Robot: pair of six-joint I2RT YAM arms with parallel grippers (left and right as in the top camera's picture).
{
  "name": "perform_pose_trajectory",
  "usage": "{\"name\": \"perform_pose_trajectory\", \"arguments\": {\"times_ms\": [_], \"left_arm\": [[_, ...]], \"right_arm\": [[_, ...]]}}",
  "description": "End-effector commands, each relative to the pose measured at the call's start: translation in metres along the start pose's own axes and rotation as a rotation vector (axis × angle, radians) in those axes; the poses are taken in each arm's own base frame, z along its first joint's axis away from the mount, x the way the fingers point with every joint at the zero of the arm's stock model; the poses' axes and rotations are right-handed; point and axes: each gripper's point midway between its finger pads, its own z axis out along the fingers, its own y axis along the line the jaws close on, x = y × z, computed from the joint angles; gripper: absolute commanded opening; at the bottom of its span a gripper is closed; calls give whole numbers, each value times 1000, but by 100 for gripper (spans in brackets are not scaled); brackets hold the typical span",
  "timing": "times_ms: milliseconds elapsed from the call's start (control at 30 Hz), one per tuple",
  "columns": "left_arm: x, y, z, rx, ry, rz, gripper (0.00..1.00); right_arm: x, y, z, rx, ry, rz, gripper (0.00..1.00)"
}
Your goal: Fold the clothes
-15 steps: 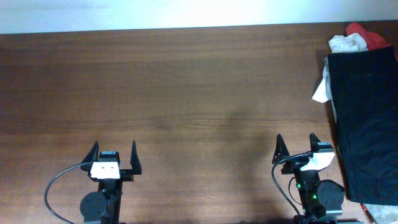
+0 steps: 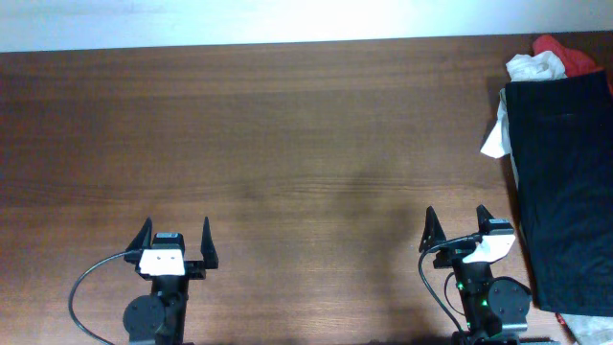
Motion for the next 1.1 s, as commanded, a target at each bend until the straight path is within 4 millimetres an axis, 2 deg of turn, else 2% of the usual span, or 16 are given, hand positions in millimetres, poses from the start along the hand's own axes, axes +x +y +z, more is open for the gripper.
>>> {"name": "perform_pose_trajectory", "arguments": {"times_ms": [0,967,1067], "left_arm": [[2,3,0,-15,3,12,99],[2,3,0,-15,3,12,99],[2,3,0,-15,3,12,99]], "right_arm": [[2,1,0,-2,2,-1,99],[2,1,0,-2,2,-1,99],[0,-6,0,37,-5,-1,99]]}}
